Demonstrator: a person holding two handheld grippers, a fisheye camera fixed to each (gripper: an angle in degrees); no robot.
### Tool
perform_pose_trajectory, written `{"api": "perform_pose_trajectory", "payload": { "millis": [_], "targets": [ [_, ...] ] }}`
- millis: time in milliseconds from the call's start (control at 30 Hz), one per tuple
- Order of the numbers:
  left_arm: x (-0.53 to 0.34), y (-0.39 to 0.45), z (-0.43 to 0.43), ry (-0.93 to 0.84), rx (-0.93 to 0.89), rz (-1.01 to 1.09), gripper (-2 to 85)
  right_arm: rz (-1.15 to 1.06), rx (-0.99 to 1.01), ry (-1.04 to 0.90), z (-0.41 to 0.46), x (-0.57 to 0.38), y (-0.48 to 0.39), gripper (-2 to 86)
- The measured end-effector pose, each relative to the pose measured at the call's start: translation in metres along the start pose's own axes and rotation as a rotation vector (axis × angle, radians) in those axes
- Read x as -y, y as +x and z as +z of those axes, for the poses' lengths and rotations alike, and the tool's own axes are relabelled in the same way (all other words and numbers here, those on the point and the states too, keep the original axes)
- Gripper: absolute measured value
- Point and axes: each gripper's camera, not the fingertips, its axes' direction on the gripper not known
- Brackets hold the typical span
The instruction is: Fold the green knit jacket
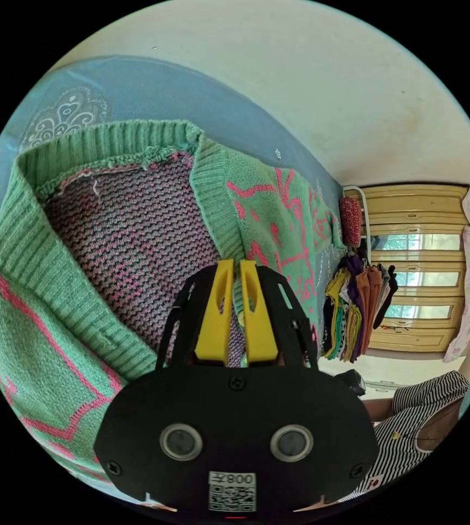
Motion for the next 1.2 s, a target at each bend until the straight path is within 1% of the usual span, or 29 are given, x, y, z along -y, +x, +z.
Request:
{"api": "perform_pose_trajectory", "payload": {
  "millis": [167, 300, 433, 533, 600, 667, 767, 867, 1033, 1200],
  "targets": [
    [0.025, 0.01, -0.024, 0.155, -0.113, 0.052, 1.8, -0.027, 0.071, 0.058, -0.012, 0.001, 0.006, 3.6],
    [0.052, 0.023, -0.026, 0.175, -0.049, 0.093, 2.3, 0.039, 0.103, 0.127, -0.041, -0.012, 0.038, 5.2],
    [0.059, 0.018, -0.021, 0.149, -0.009, 0.062, 3.8, 0.175, -0.01, 0.221, -0.08, -0.035, 0.097, 6.9],
    [0.025, 0.021, -0.023, 0.136, 0.009, 0.081, 5.3, 0.289, -0.082, 0.232, -0.082, -0.05, 0.143, 7.5],
    [-0.011, 0.026, -0.02, 0.112, 0.002, 0.085, 5.9, 0.35, -0.078, 0.234, -0.075, -0.06, 0.165, 7.5],
    [-0.067, 0.038, -0.003, 0.01, -0.011, 0.075, 6.3, 0.408, -0.072, 0.233, -0.063, -0.07, 0.185, 7.1],
    [-0.134, 0.053, 0.026, -0.134, -0.007, 0.023, 6.3, 0.436, -0.052, 0.232, -0.046, -0.072, 0.201, 7.0],
    [-0.175, 0.066, 0.054, -0.234, -0.037, -0.035, 6.2, 0.43, -0.052, 0.233, -0.042, -0.07, 0.207, 7.0],
    [-0.195, 0.071, 0.093, -0.317, -0.055, -0.102, 5.4, 0.404, -0.098, 0.248, -0.041, -0.07, 0.211, 7.9],
    [-0.2, 0.073, 0.111, -0.342, -0.079, -0.138, 2.4, 0.392, -0.081, 0.203, -0.005, -0.047, 0.226, 7.7]
  ]
}}
